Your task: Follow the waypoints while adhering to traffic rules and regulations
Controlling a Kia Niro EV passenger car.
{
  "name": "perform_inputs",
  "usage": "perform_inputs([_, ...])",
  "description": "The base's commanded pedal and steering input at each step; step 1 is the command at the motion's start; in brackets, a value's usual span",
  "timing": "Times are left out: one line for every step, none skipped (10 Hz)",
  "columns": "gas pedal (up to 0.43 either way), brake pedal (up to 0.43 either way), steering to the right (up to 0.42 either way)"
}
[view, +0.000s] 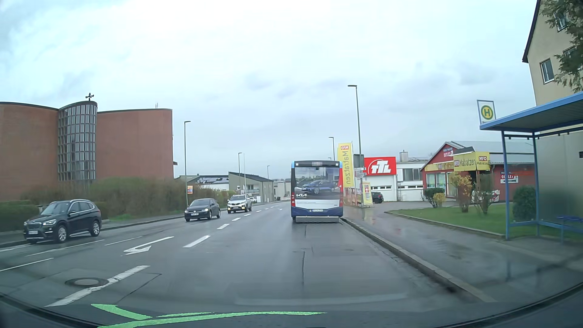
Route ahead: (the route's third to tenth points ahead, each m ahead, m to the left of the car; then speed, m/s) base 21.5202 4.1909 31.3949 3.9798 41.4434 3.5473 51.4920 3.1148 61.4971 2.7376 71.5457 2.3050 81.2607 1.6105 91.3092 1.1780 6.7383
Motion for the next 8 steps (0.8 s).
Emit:
perform_inputs([0.22, 0.0, -0.047])
perform_inputs([0.22, 0.0, -0.048])
perform_inputs([0.22, 0.0, -0.045])
perform_inputs([0.22, 0.0, -0.039])
perform_inputs([0.22, 0.0, -0.034])
perform_inputs([0.22, 0.0, -0.031])
perform_inputs([0.22, 0.0, -0.029])
perform_inputs([0.22, 0.0, -0.023])
